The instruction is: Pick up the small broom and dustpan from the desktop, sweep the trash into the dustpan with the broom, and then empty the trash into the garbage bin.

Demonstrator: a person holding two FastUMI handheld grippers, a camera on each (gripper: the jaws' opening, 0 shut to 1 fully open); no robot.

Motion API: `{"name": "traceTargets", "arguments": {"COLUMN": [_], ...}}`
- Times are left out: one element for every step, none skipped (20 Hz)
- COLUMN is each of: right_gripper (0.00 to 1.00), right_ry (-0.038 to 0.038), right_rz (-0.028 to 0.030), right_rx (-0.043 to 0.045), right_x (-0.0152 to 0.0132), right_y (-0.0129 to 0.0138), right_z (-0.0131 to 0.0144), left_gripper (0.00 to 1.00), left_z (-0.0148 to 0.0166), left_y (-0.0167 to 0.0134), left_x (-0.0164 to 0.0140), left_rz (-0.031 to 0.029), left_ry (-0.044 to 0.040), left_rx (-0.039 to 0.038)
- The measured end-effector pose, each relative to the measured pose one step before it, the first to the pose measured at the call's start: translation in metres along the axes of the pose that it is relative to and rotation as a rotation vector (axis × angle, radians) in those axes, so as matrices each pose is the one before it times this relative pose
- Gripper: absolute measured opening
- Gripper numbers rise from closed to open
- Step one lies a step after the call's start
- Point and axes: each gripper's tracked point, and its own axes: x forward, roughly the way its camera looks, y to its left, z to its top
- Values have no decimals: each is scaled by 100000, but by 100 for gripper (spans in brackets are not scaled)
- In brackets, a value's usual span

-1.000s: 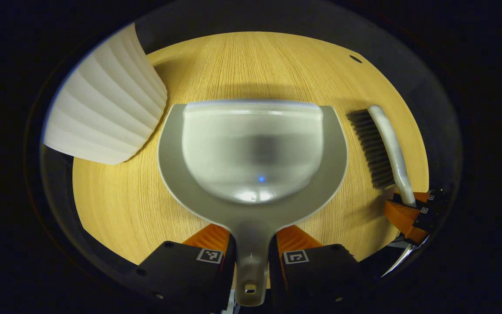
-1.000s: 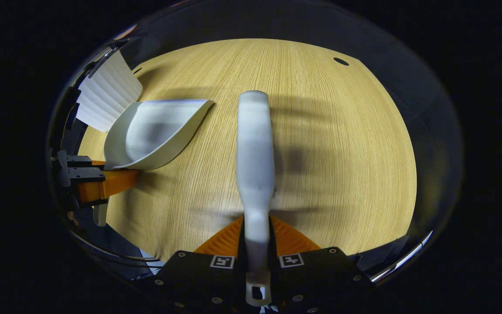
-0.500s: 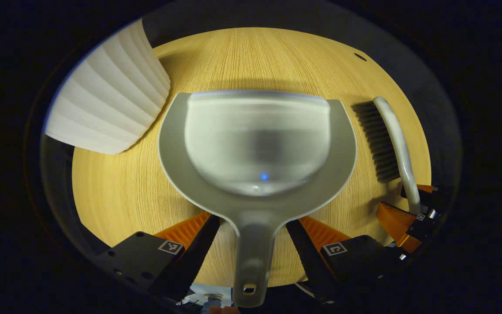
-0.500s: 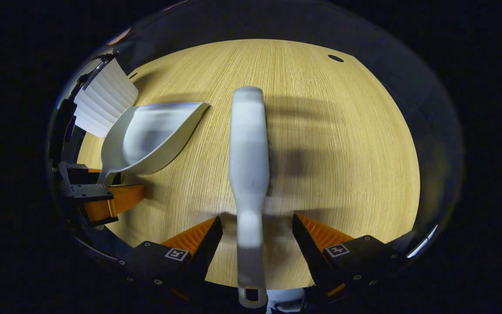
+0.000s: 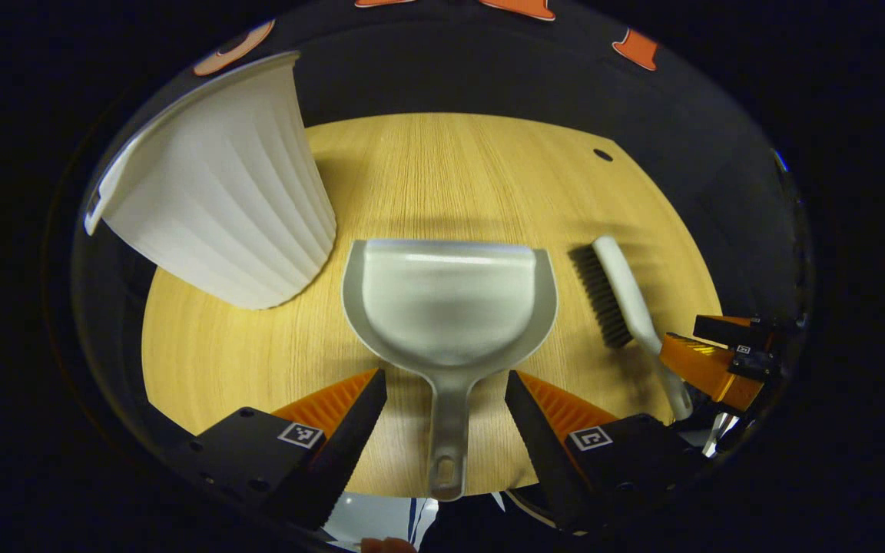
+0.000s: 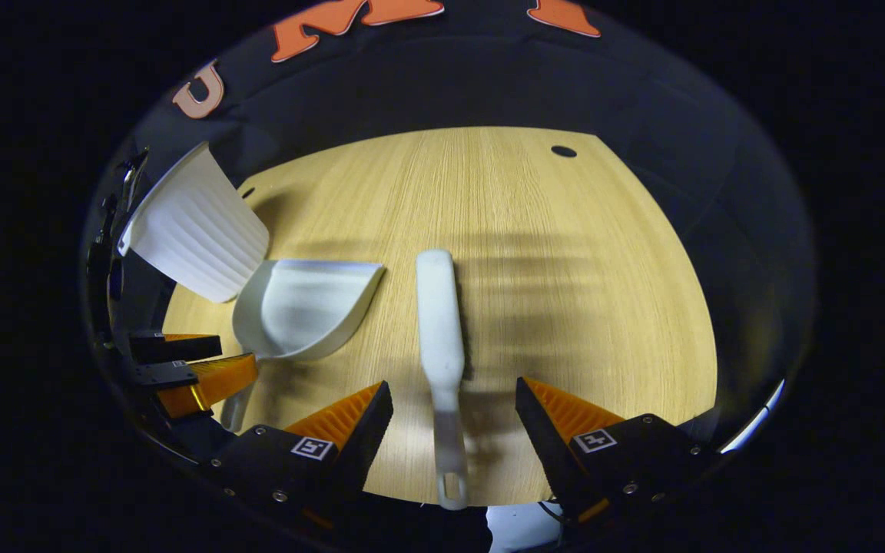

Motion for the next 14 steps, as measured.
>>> {"name": "traceTargets", "arguments": {"right_gripper": [97,97,97,97,97,97,97,97,97,97,97,97,97,97], "right_ry": [-4716,-6020,-5334,-5033,-5612,-4587,-4711,-5531,-5283,-4548,-4825,-4685,-3988,-4354], "right_rz": [-182,49,683,1019,1106,515,94,-226,-45,310,904,723,678,-413], "right_rx": [-896,-556,-143,154,168,-205,-763,-998,-1093,-907,-412,-375,-433,-208], "right_x": [-1374,-1441,-1417,-1438,-1467,-921,-1152,-1145,-783,-509,-325,-670,-316,-344], "right_y": [255,379,354,351,125,-83,-300,-338,-251,-165,-299,-263,-137,-559], "right_z": [1310,1848,2043,1821,1772,1496,1640,1622,1174,264,199,678,512,639], "left_gripper": [100,100,100,100,100,100,100,100,100,99,99,99,99,99], "left_z": [101,600,261,741,683,457,75,122,123,531,777,909,820,648], "left_y": [-152,-227,-20,53,3,-91,-118,152,-50,-53,-98,-6,-34,51], "left_x": [-222,-35,718,-160,-146,-213,-484,78,440,171,65,-36,-11,139], "left_rz": [254,-243,-703,-266,-477,-356,-669,-153,243,309,-269,-109,361,440], "left_ry": [-4739,-5027,-5663,-5095,-4791,-5263,-5351,-5211,-5482,-5497,-6445,-6765,-6501,-5863], "left_rx": [725,900,763,319,471,240,275,355,511,61,-919,-1252,-973,-113]}}
